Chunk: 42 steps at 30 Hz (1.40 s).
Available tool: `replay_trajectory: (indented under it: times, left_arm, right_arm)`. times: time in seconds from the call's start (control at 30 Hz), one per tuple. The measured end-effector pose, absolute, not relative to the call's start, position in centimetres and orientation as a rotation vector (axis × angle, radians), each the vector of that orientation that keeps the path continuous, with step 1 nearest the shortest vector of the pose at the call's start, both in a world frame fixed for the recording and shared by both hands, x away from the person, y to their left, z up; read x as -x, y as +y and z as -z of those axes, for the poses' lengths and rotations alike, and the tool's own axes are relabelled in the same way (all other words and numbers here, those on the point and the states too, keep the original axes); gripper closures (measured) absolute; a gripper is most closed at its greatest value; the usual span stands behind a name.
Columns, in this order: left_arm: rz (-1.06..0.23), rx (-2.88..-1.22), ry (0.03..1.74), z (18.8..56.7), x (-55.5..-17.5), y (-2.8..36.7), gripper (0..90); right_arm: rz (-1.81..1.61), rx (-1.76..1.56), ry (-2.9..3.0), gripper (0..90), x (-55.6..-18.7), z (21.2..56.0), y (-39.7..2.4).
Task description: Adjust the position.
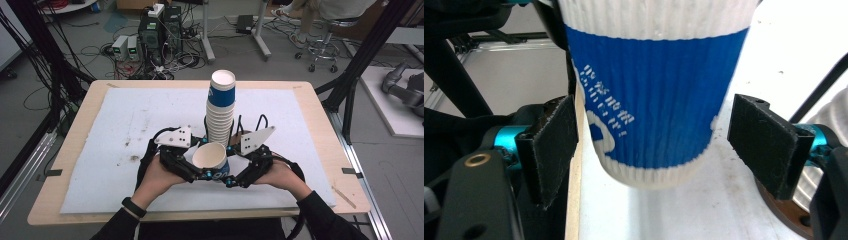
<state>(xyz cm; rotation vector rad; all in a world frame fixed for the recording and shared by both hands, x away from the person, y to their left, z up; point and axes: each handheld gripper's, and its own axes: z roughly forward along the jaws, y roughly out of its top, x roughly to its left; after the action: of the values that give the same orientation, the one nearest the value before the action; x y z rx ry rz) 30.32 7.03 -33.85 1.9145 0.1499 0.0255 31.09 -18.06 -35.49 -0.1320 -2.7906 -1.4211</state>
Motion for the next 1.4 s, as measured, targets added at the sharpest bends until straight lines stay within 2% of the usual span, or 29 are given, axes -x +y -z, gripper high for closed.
replay_trajectory:
  times: [0.07,0.13,0.17,0.4,0.7,0.83,1.4]
  left_arm:
    - [-0.027,-1.907,0.144,33.71,-30.23,7.02,22.3]
    - [-0.036,-1.901,0.142,33.58,-30.16,7.02,22.3]
    - [-0.036,-1.892,0.143,33.56,-30.13,7.01,22.0]
    - [-0.028,-1.742,0.188,33.68,-29.85,6.91,14.6]
    - [0.005,-1.641,0.206,33.85,-29.63,6.76,14.8]
    - [0.010,-1.624,0.207,33.75,-29.68,6.99,18.5]
    - [0.008,-1.628,0.200,33.86,-29.72,7.05,20.4]
  right_arm:
    - [1.407,0.133,-2.808,21.0,-31.02,35.75,-17.68]
    - [1.419,0.124,-2.800,29.7,-30.97,35.89,-17.49]
    - [1.433,0.119,-2.793,30.0,-30.89,35.94,-17.44]
    - [1.578,0.139,-2.681,30.1,-30.81,35.99,-17.62]
    - [1.710,0.174,-2.588,30.1,-30.67,35.81,-17.94]
    - [1.736,0.170,-2.563,30.1,-30.60,35.79,-17.88]
    - [1.745,0.173,-2.546,29.7,-30.60,36.21,-17.78]
